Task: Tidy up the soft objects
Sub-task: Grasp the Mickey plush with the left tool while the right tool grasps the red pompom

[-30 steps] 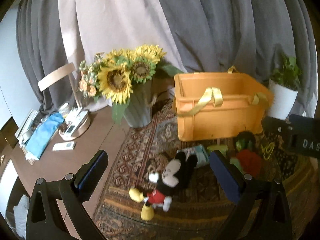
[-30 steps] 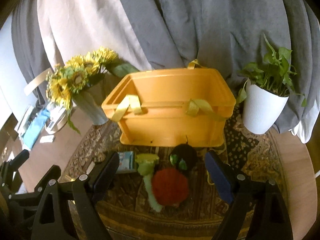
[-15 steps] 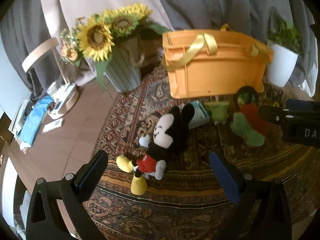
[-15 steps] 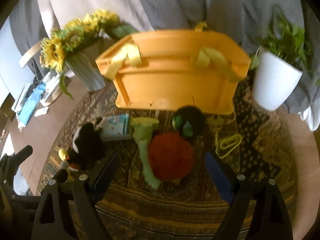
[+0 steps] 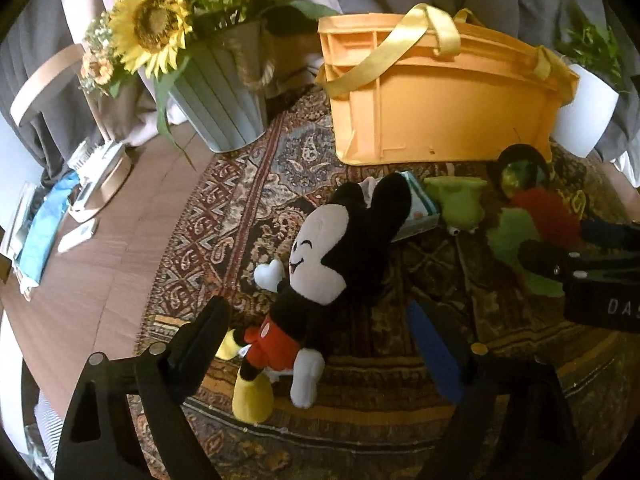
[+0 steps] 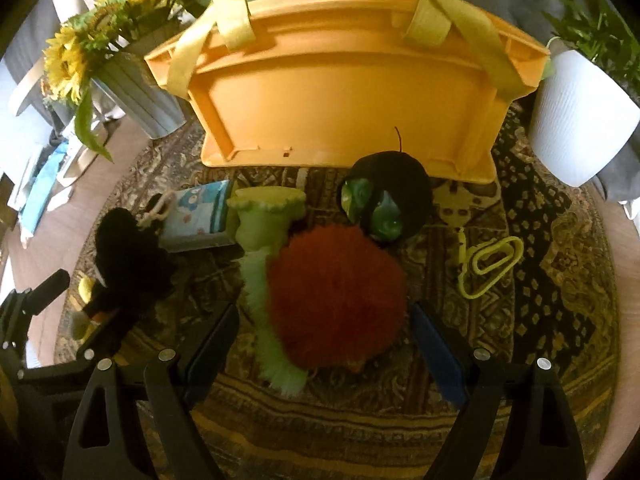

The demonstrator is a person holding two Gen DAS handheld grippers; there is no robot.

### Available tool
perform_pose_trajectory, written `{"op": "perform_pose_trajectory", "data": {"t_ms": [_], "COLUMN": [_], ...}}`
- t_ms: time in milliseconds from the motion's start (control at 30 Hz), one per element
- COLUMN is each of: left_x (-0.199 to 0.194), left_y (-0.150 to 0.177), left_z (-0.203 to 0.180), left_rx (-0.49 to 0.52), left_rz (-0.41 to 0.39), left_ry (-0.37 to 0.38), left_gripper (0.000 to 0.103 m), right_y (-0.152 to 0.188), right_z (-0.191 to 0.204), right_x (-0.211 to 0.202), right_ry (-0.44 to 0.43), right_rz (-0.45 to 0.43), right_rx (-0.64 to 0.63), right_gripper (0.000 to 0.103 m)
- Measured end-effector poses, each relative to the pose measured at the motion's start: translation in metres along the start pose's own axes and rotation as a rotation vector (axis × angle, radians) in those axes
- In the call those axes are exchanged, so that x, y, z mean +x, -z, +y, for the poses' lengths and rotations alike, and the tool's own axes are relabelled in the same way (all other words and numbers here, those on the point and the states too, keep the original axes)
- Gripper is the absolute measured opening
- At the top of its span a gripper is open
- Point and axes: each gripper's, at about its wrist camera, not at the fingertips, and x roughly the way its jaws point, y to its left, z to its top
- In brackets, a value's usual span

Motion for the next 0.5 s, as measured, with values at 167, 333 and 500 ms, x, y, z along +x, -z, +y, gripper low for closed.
{"op": "perform_pose_trajectory", "data": {"t_ms": [167, 333, 500], "left_x": [0.017, 0.031, 0.037], "left_y": [-0.006, -0.013, -0.017], "left_z": [0.002, 0.003, 0.003], "left_rx": [-0.023, -0.048, -0.073], "left_rz": [0.031, 0.054, 0.081], "left_ry": [0.021, 0.046, 0.048], "left_gripper": [0.081, 0.067, 0.062], "right_y": [-0.004, -0.009, -0.011], "right_z": [0.000, 0.000, 0.000], "right_x": [0.014, 0.022, 0.023], "right_ry": [0.016, 0.027, 0.030], "right_rz": [0.020, 0.019, 0.012], "right_rx": [-0.002, 0.002, -0.003], "right_gripper": [0.087, 0.080, 0.064]}}
